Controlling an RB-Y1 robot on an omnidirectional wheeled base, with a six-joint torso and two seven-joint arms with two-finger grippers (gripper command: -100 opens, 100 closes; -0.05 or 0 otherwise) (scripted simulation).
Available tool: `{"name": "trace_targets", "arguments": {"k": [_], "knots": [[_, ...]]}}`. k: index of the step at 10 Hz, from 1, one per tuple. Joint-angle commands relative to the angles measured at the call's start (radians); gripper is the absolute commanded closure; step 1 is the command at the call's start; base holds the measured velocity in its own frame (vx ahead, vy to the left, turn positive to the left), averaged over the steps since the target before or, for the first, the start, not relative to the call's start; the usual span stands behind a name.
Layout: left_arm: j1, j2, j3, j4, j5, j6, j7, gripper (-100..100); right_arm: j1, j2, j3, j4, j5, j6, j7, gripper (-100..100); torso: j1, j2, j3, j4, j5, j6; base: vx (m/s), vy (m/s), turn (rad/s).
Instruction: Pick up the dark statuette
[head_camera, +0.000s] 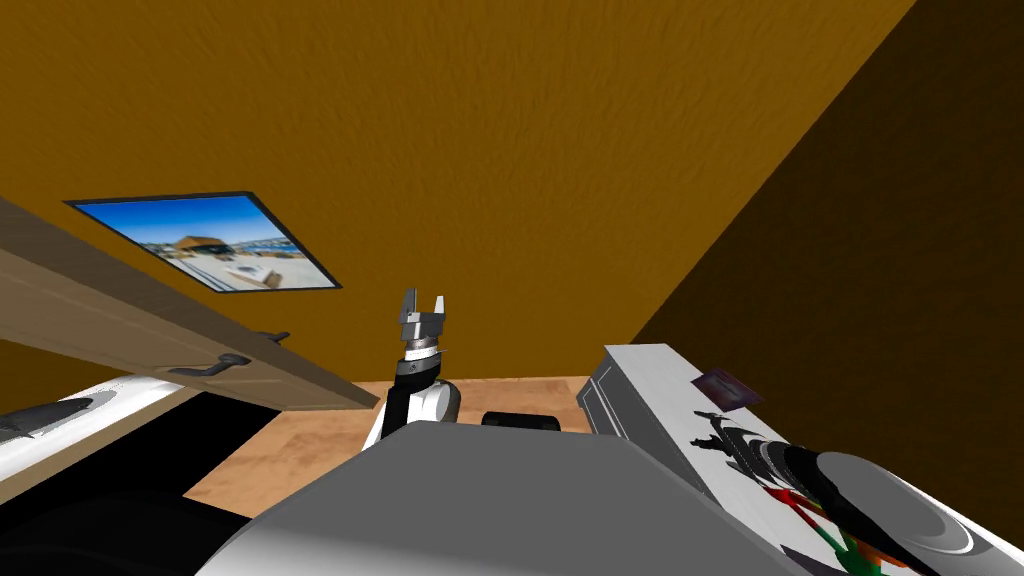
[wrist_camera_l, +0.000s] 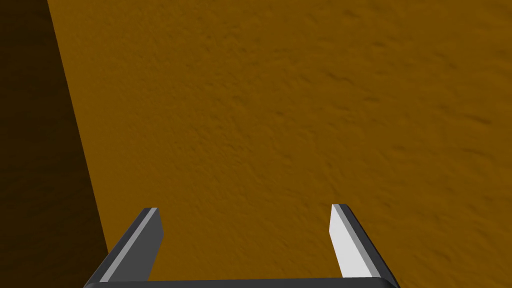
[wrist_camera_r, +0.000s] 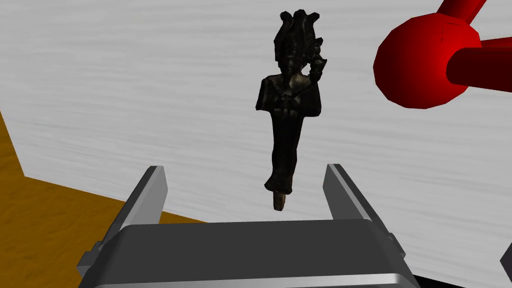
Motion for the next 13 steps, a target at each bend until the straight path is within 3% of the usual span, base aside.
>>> {"name": "trace_targets", "arguments": {"k": [1, 8, 10, 11, 12, 13], "knots": [[0.0, 0.0, 0.0, 0.0, 0.0, 0.0, 0.0, 0, -0.003, 0.001, -0.007, 0.01, 0.05, -0.009, 0.003, -100, 0.0, 0.0, 0.0, 0.0, 0.0, 0.0, -0.03, -0.019, 0.108], [0.0, 0.0, 0.0, 0.0, 0.0, 0.0, 0.0, 0, -0.044, 0.018, -0.066, 0.14, 0.243, -0.072, 0.07, -100, 0.0, 0.0, 0.0, 0.0, 0.0, 0.001, -0.038, -0.013, 0.17], [0.0, 0.0, 0.0, 0.0, 0.0, 0.0, 0.0, 0, -0.051, 0.024, -0.077, 0.163, 0.278, -0.085, 0.081, -100, 0.0, 0.0, 0.0, 0.0, 0.0, 0.001, -0.035, -0.012, 0.118], [0.0, 0.0, 0.0, 0.0, 0.0, 0.0, 0.0, 0, -0.046, 0.022, -0.073, 0.149, 0.27, -0.082, 0.075, -100, 0.0, 0.0, 0.0, 0.0, 0.0, 0.001, -0.014, -0.005, 0.01], [0.0, 0.0, 0.0, 0.0, 0.0, 0.0, 0.0, 0, -0.045, 0.023, -0.074, 0.147, 0.273, -0.084, 0.072, 0, 0.001, -0.001, 0.0, 0.0, 0.0, 0.001, 0.0, 0.0, 0.0], [0.0, 0.0, 0.0, 0.0, 0.0, 0.0, 0.0, 0, -0.052, 0.032, -0.068, 0.174, 0.276, -0.064, 0.058, -100, 0.001, -0.002, -0.001, 0.0, 0.0, 0.001, -0.044, -0.016, 0.17]]}}
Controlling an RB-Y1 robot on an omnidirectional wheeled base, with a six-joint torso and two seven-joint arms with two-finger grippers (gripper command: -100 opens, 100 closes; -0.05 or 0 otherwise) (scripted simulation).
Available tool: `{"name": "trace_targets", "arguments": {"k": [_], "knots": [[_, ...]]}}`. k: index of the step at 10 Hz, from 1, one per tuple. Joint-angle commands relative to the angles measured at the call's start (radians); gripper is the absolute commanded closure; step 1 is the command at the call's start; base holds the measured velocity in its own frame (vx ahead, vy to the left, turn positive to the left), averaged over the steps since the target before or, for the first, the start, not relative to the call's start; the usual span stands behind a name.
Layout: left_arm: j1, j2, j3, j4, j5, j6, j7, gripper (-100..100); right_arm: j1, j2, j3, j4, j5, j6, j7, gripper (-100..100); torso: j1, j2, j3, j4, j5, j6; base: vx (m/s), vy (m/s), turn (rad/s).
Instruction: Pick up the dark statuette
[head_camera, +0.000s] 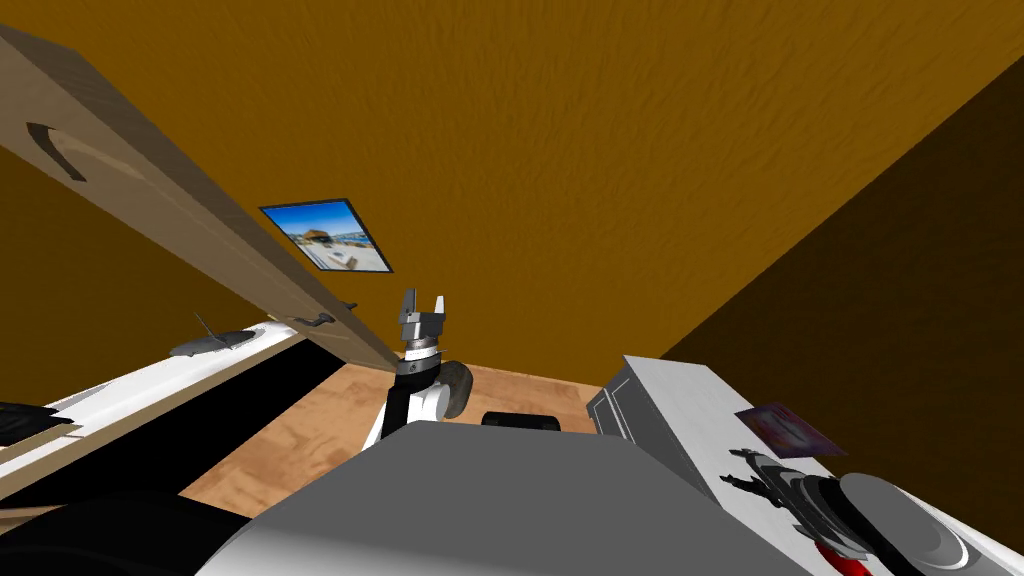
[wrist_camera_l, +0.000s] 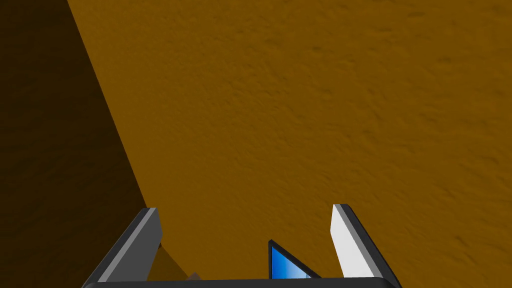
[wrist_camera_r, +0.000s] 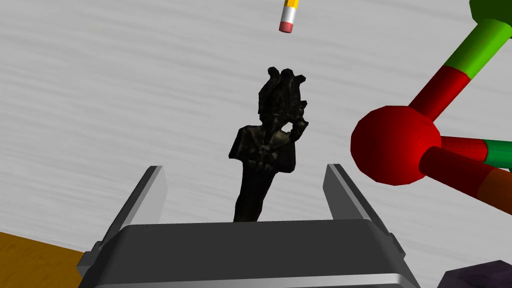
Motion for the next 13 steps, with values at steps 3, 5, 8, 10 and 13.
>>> {"name": "trace_targets", "arguments": {"k": [3, 5, 8, 10, 13], "knots": [[0.0, 0.0, 0.0, 0.0, 0.0, 0.0, 0.0, 0, -0.022, 0.025, 0.017, 0.082, 0.01, 0.059, -0.035, -100, -0.002, 0.003, 0.002, 0.001, 0.0, 0.0, -0.094, -0.044, 0.266], [0.0, 0.0, 0.0, 0.0, 0.0, 0.0, 0.0, 0, -0.017, 0.018, 0.013, 0.064, 0.009, 0.045, -0.031, 100, -0.002, 0.002, 0.002, 0.001, -0.001, 0.001, -0.035, -0.014, 0.015], [0.0, 0.0, 0.0, 0.0, 0.0, 0.0, 0.0, 0, -0.018, 0.018, 0.013, 0.063, 0.008, 0.045, -0.031, 100, 0.0, -0.003, -0.002, -0.001, 0.0, 0.001, -0.002, -0.001, 0.005], [0.0, 0.0, 0.0, 0.0, 0.0, 0.0, 0.0, 0, -0.018, 0.018, 0.013, 0.063, 0.008, 0.046, -0.03, 0, 0.0, -0.003, -0.002, -0.001, 0.0, 0.001, 0.0, 0.0, 0.0], [0.001, 0.0, 0.0, 0.0, 0.0, 0.0, 0.0, 0, -0.005, 0.0, 0.001, 0.011, -0.001, 0.005, 0.001, 100, 0.002, -0.008, -0.005, -0.003, 0.0, 0.003, 0.084, 0.036, -0.255]]}}
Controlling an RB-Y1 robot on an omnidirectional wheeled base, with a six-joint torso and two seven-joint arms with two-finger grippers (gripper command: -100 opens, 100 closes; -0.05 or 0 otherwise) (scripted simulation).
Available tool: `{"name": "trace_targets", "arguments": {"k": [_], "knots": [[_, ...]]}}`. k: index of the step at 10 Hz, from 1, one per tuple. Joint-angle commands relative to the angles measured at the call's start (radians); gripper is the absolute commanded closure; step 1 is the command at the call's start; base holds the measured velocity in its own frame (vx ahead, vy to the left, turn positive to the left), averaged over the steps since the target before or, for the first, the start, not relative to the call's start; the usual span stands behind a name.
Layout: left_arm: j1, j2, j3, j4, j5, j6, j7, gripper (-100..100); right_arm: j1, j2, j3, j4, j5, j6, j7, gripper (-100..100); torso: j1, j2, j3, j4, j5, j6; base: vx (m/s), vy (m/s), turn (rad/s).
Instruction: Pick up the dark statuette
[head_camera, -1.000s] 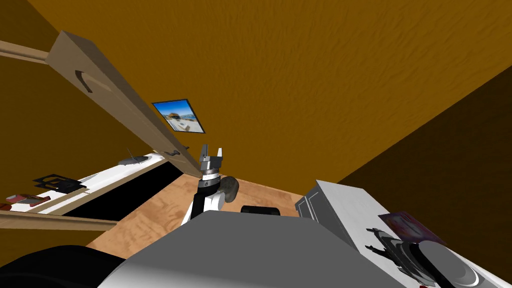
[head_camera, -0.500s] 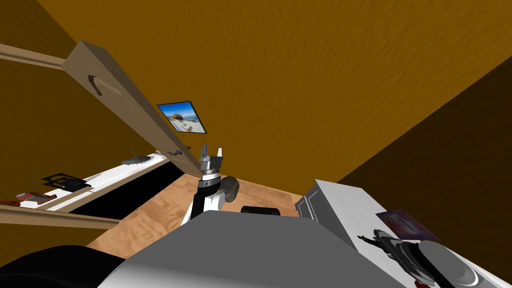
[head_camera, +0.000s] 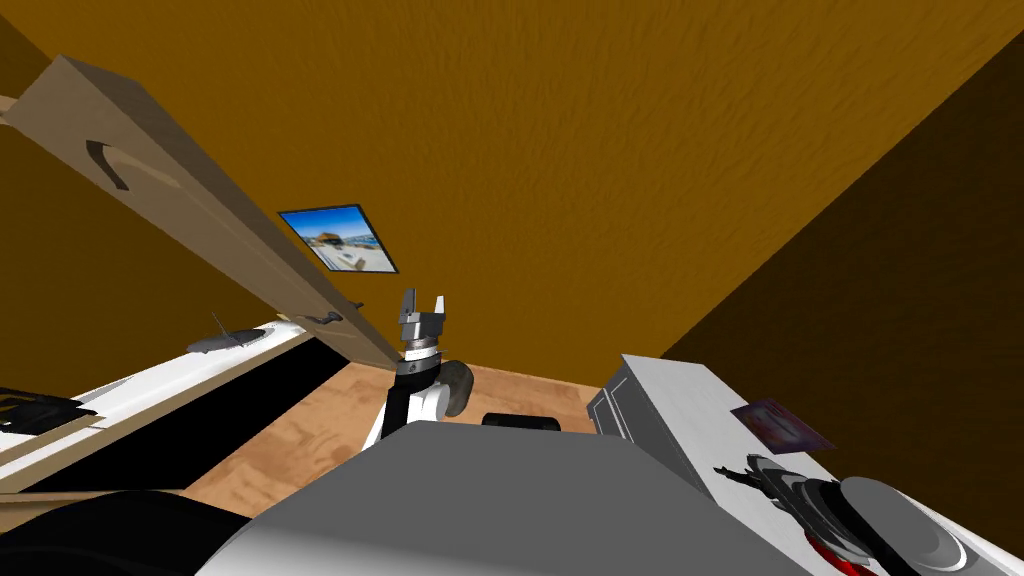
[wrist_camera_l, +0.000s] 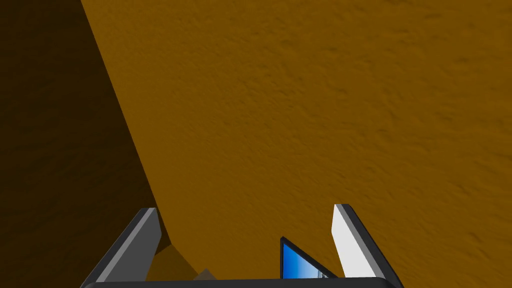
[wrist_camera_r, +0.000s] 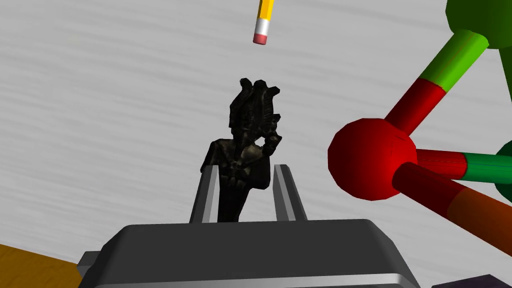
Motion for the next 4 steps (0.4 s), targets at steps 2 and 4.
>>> {"name": "trace_targets", "arguments": {"k": [2, 4], "knots": [[0.0, 0.0, 0.0, 0.0, 0.0, 0.0, 0.0, 0, 0.007, -0.011, -0.006, -0.037, -0.002, -0.028, 0.014, 100, -0.001, 0.0, 0.0, 0.0, 0.0, -0.001, 0.072, 0.034, -0.123], [0.0, 0.0, 0.0, 0.0, 0.0, 0.0, 0.0, 0, 0.004, -0.01, -0.005, -0.031, -0.001, -0.026, 0.011, 0, -0.003, 0.002, 0.001, 0.0, -0.001, -0.002, 0.012, 0.005, -0.005]]}}
